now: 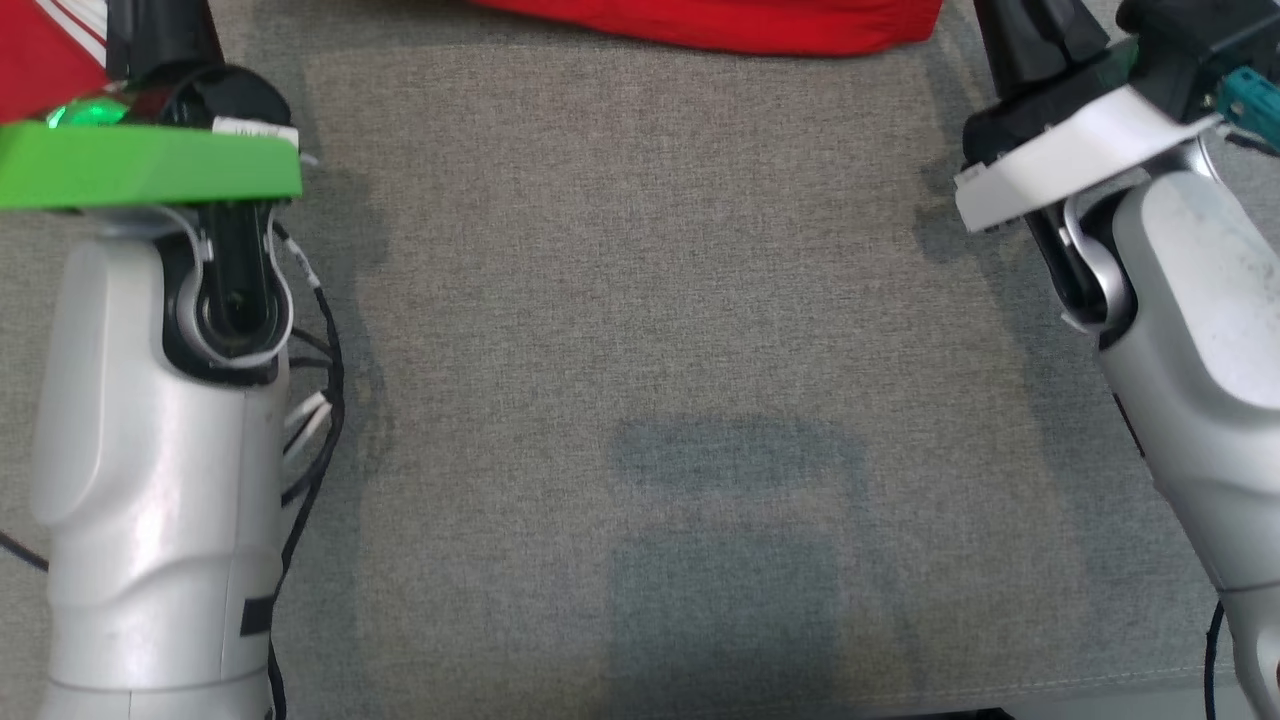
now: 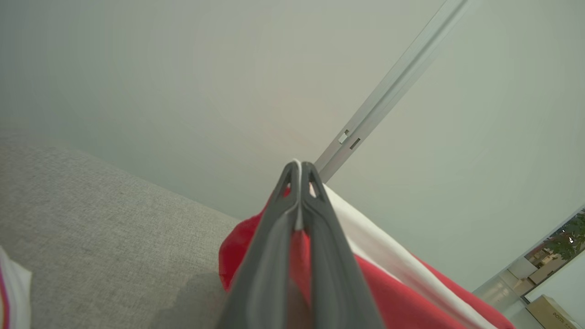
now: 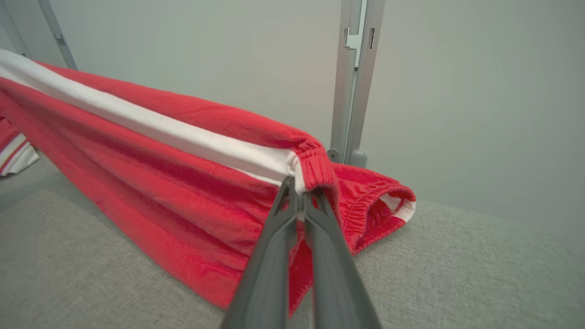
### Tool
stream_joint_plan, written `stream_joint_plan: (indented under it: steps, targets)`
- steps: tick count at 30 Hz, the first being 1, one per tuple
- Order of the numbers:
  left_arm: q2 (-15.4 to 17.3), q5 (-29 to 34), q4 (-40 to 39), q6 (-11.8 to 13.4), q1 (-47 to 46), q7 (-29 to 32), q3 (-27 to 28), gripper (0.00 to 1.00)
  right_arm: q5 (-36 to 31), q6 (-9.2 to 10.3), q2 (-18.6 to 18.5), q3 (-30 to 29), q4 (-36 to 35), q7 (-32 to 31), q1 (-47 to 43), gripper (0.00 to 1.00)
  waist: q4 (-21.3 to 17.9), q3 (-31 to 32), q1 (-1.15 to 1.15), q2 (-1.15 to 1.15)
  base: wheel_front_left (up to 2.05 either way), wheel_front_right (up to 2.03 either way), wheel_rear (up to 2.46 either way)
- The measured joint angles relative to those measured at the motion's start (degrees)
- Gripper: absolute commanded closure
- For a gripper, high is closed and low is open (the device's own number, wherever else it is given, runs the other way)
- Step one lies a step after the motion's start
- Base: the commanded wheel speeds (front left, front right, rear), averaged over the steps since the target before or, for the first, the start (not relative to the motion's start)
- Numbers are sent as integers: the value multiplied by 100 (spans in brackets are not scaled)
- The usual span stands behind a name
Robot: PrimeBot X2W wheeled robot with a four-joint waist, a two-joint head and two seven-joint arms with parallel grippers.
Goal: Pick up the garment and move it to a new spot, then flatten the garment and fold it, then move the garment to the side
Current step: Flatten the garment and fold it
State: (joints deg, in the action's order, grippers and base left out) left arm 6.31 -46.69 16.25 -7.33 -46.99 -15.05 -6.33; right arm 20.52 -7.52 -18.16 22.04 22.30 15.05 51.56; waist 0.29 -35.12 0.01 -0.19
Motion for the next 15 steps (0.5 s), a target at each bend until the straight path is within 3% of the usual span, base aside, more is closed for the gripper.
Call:
stream_joint_plan:
  steps: [9, 15]
  targets:
    - [-118, -7, -1166, -4, 1580, 2, 328, 100, -3, -2, 75, -467, -1312, 0, -1608, 100, 7, 386, -1, 0, 0, 0, 0]
    - [-320, -112, -1604, -5, 3076, 2, 651, 100, -304, -3, 535, -686, -2092, 1, -3125, 100, 37, 907, -1, 0, 0, 0, 0]
